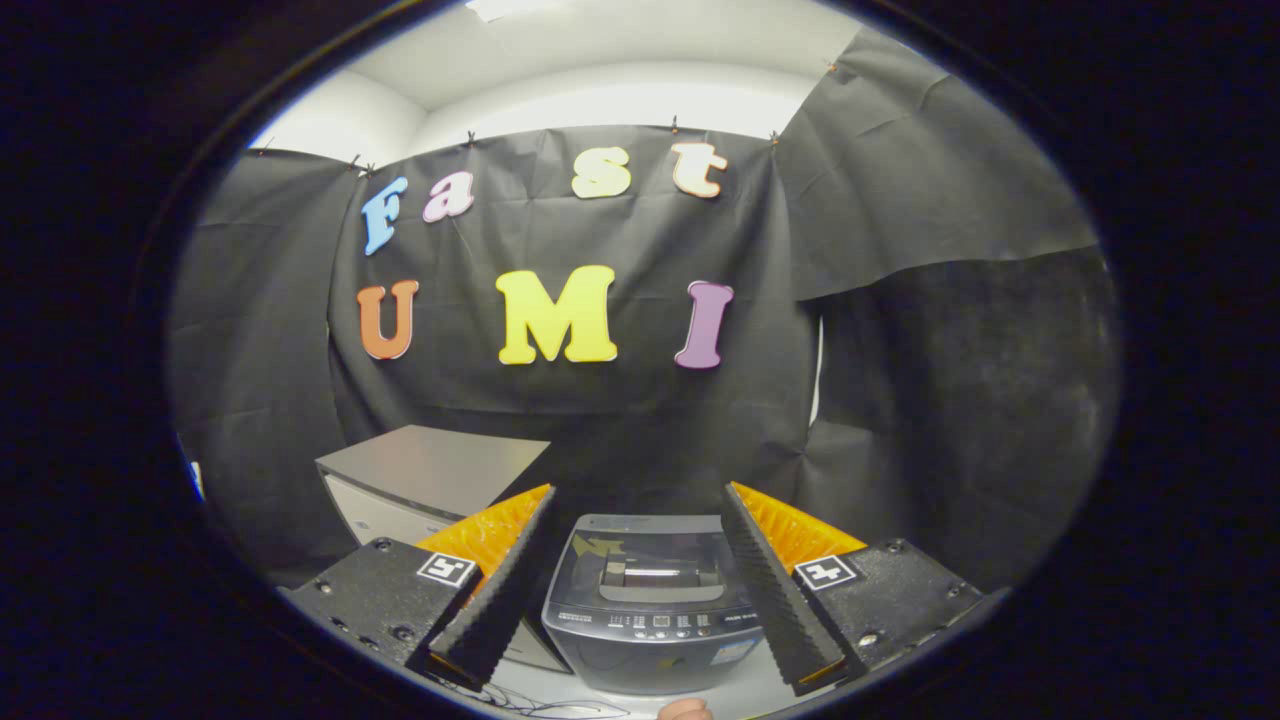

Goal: Put the clothes into the washing machine and then close the washing machine lid.

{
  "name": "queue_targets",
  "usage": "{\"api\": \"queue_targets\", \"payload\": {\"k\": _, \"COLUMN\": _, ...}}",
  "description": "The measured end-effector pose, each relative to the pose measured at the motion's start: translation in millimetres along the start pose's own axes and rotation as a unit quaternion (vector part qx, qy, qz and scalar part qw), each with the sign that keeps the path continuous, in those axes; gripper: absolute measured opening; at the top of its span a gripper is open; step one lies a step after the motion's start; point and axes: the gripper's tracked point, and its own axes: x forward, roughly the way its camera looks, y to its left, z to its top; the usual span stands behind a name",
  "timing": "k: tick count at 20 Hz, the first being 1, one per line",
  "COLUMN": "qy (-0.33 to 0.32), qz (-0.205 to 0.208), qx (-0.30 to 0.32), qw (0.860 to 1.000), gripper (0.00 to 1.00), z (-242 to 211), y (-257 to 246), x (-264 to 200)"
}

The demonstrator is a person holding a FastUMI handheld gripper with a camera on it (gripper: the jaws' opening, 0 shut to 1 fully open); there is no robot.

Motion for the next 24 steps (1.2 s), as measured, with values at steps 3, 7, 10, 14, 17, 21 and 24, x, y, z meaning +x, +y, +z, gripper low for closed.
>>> {"api": "queue_targets", "payload": {"k": 3, "qy": -0.008, "qz": -0.011, "qx": 0.010, "qw": 1.000, "gripper": 1.00, "z": 5, "y": -17, "x": -39}}
{"api": "queue_targets", "payload": {"k": 7, "qy": -0.009, "qz": -0.007, "qx": 0.012, "qw": 1.000, "gripper": 1.00, "z": -13, "y": -35, "x": -69}}
{"api": "queue_targets", "payload": {"k": 10, "qy": -0.004, "qz": 0.017, "qx": 0.024, "qw": 1.000, "gripper": 1.00, "z": -17, "y": -37, "x": -79}}
{"api": "queue_targets", "payload": {"k": 14, "qy": -0.001, "qz": 0.025, "qx": 0.039, "qw": 0.999, "gripper": 1.00, "z": -19, "y": -49, "x": -83}}
{"api": "queue_targets", "payload": {"k": 17, "qy": -0.001, "qz": 0.026, "qx": 0.035, "qw": 0.999, "gripper": 1.00, "z": -16, "y": -55, "x": -83}}
{"api": "queue_targets", "payload": {"k": 21, "qy": -0.004, "qz": 0.030, "qx": 0.036, "qw": 0.999, "gripper": 1.00, "z": -12, "y": -53, "x": -88}}
{"api": "queue_targets", "payload": {"k": 24, "qy": -0.008, "qz": 0.029, "qx": 0.031, "qw": 0.999, "gripper": 1.00, "z": -10, "y": -53, "x": -91}}
